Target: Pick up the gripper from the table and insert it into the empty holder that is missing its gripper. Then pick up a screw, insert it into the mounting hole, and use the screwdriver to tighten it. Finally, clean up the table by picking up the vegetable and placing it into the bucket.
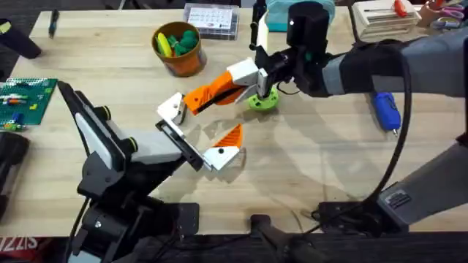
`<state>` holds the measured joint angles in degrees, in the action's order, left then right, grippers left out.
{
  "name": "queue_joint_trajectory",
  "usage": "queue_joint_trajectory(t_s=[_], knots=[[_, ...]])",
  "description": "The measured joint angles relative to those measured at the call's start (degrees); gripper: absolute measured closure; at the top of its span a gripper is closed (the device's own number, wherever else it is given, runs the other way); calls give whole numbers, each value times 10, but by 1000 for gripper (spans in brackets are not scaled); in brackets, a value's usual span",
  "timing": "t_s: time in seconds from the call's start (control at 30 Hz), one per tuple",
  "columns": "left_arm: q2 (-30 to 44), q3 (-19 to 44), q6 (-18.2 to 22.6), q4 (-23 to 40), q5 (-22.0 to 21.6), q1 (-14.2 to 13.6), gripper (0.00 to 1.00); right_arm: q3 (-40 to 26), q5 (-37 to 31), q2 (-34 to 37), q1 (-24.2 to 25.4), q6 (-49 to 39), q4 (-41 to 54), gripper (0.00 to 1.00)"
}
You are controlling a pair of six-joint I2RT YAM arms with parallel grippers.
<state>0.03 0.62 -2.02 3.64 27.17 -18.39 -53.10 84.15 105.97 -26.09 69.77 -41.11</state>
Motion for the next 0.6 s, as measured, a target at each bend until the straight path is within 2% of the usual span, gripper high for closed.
queue_joint_trajectory(t_s=[0.2, 0.37, 0.6], knots=[[0, 0, 0, 0, 0, 0, 9, 0, -18, 0, -6, -17, 21, 986], [0, 0, 0, 0, 0, 0, 9, 0, -28, 0, -36, -26, 21, 986], [0, 0, 0, 0, 0, 0, 9, 0, -36, 0, -38, -28, 21, 986]])
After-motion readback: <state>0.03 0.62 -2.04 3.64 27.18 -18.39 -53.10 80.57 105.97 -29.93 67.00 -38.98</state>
